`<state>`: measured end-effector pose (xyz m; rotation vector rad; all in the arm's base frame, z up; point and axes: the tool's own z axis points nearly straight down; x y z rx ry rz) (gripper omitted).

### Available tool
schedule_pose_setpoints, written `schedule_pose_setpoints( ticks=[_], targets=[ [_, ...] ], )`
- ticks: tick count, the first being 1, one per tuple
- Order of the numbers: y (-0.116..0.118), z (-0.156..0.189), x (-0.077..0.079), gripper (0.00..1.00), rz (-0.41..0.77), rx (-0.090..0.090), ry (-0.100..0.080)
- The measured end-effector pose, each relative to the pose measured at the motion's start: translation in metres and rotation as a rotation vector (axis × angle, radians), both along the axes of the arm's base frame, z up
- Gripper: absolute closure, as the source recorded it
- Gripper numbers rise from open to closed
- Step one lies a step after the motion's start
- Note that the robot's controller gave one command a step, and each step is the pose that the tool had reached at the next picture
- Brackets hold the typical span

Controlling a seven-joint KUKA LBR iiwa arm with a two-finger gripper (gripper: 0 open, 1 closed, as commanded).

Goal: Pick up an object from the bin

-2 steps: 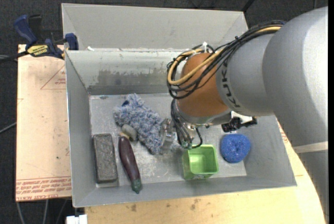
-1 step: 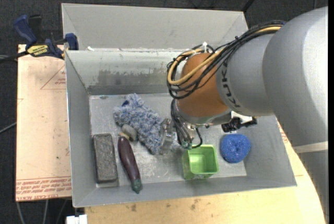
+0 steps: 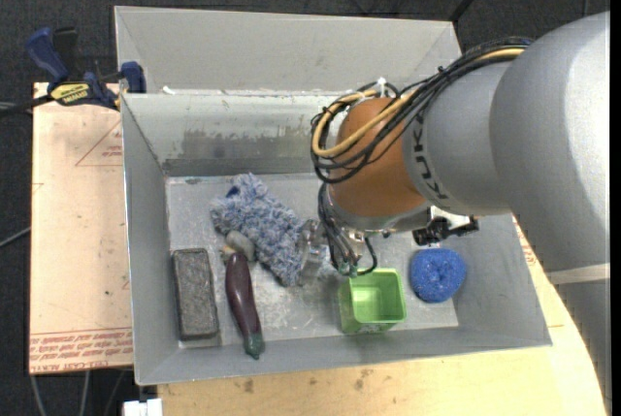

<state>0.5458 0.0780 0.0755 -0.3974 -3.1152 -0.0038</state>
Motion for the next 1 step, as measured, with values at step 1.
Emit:
schedule_pose_setpoints(
  ticks=[1],
  targets=[
    [0.0001, 0.0058, 0.0003, 1.00, 0.000, -0.001, -0.002]
  ],
)
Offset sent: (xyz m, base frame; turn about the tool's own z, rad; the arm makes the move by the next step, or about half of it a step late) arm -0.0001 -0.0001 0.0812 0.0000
